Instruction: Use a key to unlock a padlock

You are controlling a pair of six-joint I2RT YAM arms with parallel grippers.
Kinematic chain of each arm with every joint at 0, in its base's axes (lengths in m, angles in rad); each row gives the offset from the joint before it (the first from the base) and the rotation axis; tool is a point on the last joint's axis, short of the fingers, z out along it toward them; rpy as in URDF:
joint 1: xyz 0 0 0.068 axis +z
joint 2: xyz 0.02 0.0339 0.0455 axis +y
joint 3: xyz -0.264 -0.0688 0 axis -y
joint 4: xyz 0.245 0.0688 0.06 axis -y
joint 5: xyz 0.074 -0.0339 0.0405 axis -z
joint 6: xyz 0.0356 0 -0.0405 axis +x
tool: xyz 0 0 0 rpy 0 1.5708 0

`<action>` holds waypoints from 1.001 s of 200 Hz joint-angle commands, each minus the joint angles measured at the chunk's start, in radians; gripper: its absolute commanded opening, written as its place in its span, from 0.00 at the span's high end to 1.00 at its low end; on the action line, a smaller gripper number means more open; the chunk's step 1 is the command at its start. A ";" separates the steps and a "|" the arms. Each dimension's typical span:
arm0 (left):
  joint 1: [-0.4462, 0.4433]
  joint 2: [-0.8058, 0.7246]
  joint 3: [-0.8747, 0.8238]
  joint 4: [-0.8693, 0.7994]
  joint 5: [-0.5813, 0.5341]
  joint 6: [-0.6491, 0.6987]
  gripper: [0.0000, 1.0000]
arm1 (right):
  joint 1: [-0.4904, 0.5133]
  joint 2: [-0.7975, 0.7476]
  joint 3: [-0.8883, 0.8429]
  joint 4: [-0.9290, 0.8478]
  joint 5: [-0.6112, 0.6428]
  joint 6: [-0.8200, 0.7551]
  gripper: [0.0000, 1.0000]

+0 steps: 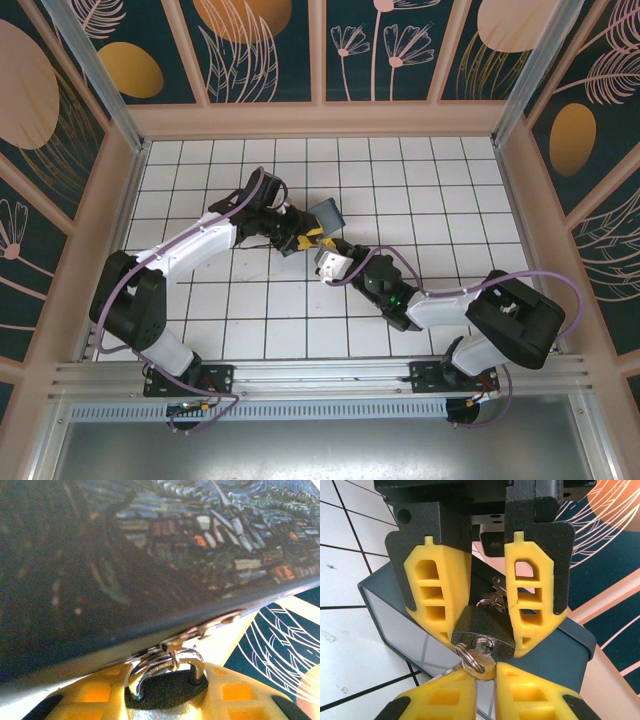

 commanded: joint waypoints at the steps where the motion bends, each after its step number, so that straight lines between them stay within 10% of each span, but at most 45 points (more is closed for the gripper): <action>1: -0.029 -0.034 0.006 0.100 0.093 -0.023 0.89 | 0.038 0.001 0.037 0.101 -0.052 -0.009 0.85; 58: -0.029 -0.036 0.006 0.100 0.091 -0.025 0.89 | 0.055 -0.001 0.037 0.082 -0.055 -0.018 0.78; 140: -0.028 -0.049 -0.008 0.133 0.087 -0.055 0.89 | 0.059 0.012 0.043 0.095 0.010 0.056 1.00; 200: -0.029 -0.057 -0.039 0.173 0.012 -0.067 0.89 | 0.111 0.025 0.062 0.141 0.203 0.603 1.00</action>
